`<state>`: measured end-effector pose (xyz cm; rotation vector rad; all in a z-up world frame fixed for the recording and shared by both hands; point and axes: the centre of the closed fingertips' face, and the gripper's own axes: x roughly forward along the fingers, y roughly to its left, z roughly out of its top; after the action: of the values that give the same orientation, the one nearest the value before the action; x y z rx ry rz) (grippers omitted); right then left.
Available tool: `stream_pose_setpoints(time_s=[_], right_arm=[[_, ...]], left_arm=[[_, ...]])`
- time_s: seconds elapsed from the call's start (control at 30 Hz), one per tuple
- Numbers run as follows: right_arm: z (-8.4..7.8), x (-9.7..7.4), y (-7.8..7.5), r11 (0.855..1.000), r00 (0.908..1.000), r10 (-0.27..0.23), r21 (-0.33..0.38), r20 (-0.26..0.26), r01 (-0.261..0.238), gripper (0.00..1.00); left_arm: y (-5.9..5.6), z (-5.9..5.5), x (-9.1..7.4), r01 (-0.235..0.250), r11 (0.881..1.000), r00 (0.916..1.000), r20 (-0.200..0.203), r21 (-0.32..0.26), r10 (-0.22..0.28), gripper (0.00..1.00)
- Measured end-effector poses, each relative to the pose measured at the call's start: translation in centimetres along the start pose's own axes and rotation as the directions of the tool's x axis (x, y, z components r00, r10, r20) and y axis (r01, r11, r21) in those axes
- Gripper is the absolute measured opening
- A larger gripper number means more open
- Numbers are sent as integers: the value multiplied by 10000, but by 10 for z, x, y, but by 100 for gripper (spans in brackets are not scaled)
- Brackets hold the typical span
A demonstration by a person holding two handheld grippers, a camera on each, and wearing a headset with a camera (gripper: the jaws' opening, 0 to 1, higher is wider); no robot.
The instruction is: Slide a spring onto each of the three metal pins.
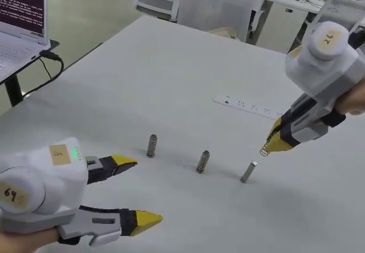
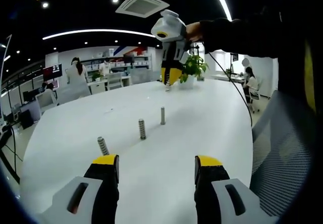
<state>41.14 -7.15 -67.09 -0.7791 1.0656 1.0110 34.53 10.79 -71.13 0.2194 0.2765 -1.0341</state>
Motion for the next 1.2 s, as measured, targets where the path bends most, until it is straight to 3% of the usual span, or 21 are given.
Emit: stream_pose_setpoints(time_s=[0.2,0.7,1.2], right_arm=[[-5,10,-10,9999,9997,-160,34,-159,161,8],[-14,36,-19,9991,9997,-29,431,-224,39,8],[-17,46,-20,9985,9995,21,546,-331,-3,8]], left_arm=[[0,-1,0,-28,10000,10000,-37,2,28,56],[1,0,0,-98,9999,9999,-36,-67,98,56],[2,-4,1,-91,9998,9999,-112,-163,89,55]])
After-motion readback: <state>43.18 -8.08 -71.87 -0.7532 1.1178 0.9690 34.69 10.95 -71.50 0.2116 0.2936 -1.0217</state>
